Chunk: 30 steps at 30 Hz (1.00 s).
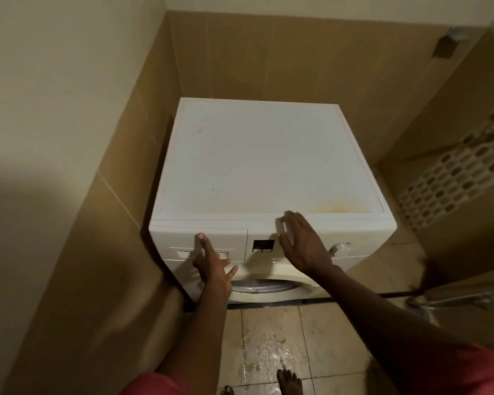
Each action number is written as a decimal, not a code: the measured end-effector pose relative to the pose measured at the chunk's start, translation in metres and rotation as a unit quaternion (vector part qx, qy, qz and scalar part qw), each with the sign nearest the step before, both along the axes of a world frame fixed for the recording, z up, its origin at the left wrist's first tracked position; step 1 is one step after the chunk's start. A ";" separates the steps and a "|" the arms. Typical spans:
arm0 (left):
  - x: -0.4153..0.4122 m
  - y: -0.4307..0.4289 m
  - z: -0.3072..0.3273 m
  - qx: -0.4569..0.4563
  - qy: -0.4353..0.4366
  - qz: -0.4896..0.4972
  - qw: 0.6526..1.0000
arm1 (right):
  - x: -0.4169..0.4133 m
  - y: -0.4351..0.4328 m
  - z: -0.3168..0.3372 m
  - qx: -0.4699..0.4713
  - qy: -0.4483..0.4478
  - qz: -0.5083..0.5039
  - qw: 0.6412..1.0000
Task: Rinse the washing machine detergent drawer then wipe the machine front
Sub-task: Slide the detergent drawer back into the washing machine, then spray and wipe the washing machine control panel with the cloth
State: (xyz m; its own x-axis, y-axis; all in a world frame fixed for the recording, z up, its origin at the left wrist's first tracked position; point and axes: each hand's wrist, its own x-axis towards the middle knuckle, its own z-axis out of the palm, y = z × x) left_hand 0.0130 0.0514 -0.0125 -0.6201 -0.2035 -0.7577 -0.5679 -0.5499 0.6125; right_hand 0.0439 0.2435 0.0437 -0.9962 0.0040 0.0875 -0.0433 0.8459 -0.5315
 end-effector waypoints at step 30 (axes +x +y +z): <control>0.210 0.360 0.009 -0.101 0.133 -0.596 0.785 | 0.393 0.263 -0.069 -0.122 -0.283 -0.401 0.863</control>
State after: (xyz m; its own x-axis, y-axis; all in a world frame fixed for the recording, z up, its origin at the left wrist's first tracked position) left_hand 0.2227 0.4110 -0.0033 -0.5928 0.5425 -0.5952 -0.4423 0.3983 0.8035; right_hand 0.4367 0.5065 -0.0255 -0.5469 0.6619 -0.5127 0.8289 0.3422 -0.4425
